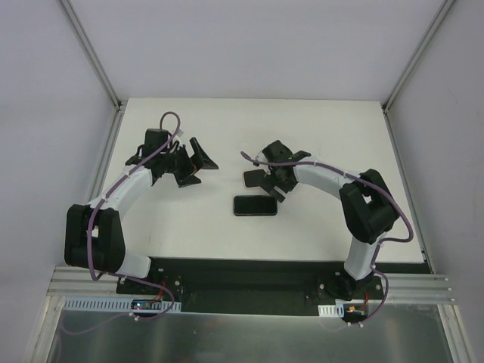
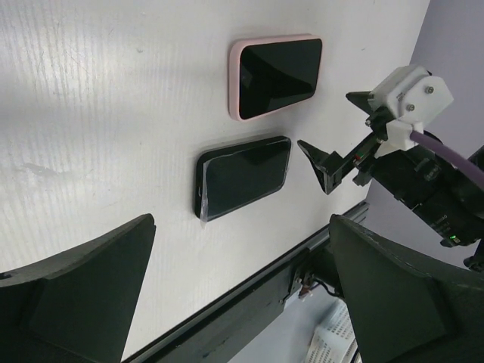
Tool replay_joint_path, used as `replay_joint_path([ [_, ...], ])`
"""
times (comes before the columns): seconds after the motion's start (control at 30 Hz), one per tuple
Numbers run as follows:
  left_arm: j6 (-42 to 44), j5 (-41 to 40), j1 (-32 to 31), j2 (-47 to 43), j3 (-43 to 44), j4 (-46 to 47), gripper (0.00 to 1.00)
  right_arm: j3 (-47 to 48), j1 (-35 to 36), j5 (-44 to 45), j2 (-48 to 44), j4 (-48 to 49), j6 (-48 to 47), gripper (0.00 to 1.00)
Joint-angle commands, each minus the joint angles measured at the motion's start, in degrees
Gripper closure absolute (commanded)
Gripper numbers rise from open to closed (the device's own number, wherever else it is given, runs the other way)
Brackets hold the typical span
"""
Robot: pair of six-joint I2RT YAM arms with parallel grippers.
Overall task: Take the phone out of the phone case
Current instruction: Adjust the phone at the center of the board, then pick up the phone at the center of the board.
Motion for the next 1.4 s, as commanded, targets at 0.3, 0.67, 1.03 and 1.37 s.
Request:
replay_joint_path([
  [0.3, 2.7, -2.6, -0.2, -5.1, 0.5, -3.5, 0.01, 11.2, -1.1, -10.4, 10.4, 3.6, -16.3, 0.03],
  [0.67, 1.3, -3.6, -0.2, -6.5, 1.3, -4.5, 0.01, 24.9, -3.6, -24.1, 17.5, -7.3, -19.1, 0.03],
  [1.03, 1.5, -4.5, -0.2, -8.8, 0.9, -5.4, 0.01, 33.0, -4.1, -31.4, 21.2, -16.1, -16.0, 0.03],
  [1.37, 1.5, -4.3, -0.2, -9.0, 0.3, -5.4, 0.01, 30.6, -5.2, -22.8, 17.9, 0.9, -2.1, 0.04],
])
